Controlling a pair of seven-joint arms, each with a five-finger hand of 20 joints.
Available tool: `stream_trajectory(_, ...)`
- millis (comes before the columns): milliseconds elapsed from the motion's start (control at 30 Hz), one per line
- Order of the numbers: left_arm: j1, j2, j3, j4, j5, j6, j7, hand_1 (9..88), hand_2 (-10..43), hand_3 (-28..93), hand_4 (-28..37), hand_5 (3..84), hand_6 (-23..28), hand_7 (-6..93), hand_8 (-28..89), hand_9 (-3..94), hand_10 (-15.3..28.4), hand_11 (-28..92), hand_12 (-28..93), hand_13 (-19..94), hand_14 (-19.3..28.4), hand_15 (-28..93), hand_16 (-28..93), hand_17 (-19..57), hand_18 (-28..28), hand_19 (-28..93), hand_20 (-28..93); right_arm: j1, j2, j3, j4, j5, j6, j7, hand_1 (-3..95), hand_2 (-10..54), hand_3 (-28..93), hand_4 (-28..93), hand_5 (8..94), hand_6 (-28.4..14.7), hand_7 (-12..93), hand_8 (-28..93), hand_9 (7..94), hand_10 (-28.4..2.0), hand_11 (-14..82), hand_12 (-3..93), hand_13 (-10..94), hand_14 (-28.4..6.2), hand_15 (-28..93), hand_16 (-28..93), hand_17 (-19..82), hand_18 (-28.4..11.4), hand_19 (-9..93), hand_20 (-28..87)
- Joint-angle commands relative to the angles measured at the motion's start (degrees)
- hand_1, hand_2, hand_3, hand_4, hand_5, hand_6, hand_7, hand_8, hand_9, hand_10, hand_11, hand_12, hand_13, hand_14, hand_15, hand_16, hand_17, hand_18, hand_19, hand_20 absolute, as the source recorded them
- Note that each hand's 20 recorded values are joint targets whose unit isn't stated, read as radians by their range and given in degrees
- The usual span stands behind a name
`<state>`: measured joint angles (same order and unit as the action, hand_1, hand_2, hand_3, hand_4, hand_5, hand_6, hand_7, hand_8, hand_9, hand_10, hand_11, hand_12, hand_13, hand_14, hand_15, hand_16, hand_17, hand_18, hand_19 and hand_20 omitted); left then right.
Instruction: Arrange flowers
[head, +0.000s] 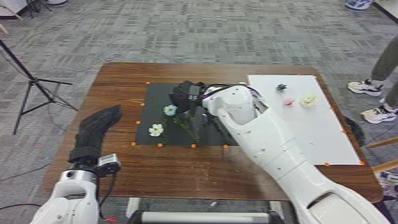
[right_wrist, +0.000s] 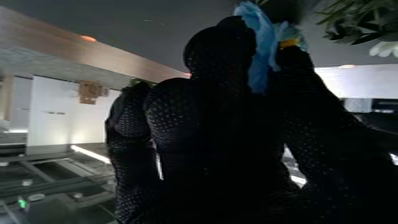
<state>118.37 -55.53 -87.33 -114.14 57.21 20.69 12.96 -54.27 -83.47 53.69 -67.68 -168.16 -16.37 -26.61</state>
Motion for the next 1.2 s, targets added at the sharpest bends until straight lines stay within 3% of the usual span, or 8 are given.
stream_trajectory(33, 0.6, -0.8, -0.19, -0.01, -0.01, -0.95, 0.11, 24.2, 2.5, 71, -25.0, 46.4, 4.9, 15.7, -8, 44.2, 12.7, 19, 10, 32, 15.9, 14, 1, 2.5, 10.9, 6, 14, 0.2, -1.2, 1.5, 2.1, -10.1, 2.3, -0.5, 50.1, 2.8, 58, -28, 72.5, 5.5, 38, 0, 75.7, -9.6, 43.8, 32.2, 67, -10.6, 71, 43, 31, -22.1, 76, 58)
stream_trajectory(700, 0.7, -0.82, -0.31, -0.09, 0.16, -1.63, -0.67, 24.2, 2.6, 71, -24.9, 46.3, 4.9, 15.5, -8, 44.2, 12.8, 19, 10, 32, 15.9, 15, 1, 2.4, 11.1, 6, 14, -0.9, 2.0, 0.7, 0.8, -8.2, 0.8, 0.2, 49.2, 2.7, 60, -28, 72.6, 5.5, 38, 0, 75.6, -9.6, 43.7, 32.0, 66, -10.7, 70, 43, 31, -22.1, 76, 57)
stream_trajectory(933, 0.8, -0.77, -0.37, -0.17, 0.29, -1.89, -0.93, 24.3, 2.6, 71, -24.9, 46.3, 4.9, 15.7, -8, 44.1, 12.8, 19, 10, 32, 16.0, 15, 1, 2.3, 11.2, 6, 14, -0.7, 2.1, 0.9, 0.7, -6.8, -0.9, 1.4, 41.9, 3.6, 64, -26, 71.0, 5.2, 37, 0, 75.8, -11.0, 43.0, 31.9, 66, -11.8, 71, 43, 30, -23.0, 76, 58)
stream_trajectory(1200, 0.7, -0.72, -0.43, -0.09, 0.31, -2.21, -1.14, 24.2, 2.5, 72, -24.8, 46.3, 4.9, 15.6, -8, 44.0, 12.7, 19, 10, 32, 16.0, 15, 1, 2.2, 11.2, 6, 14, -0.6, 3.2, -0.3, -0.8, -5.0, -1.8, 1.9, 34.6, -0.1, 68, -24, 68.7, 4.2, 34, 0, 74.6, -11.5, 43.3, 32.2, 65, -12.7, 71, 43, 29, -23.6, 76, 58)
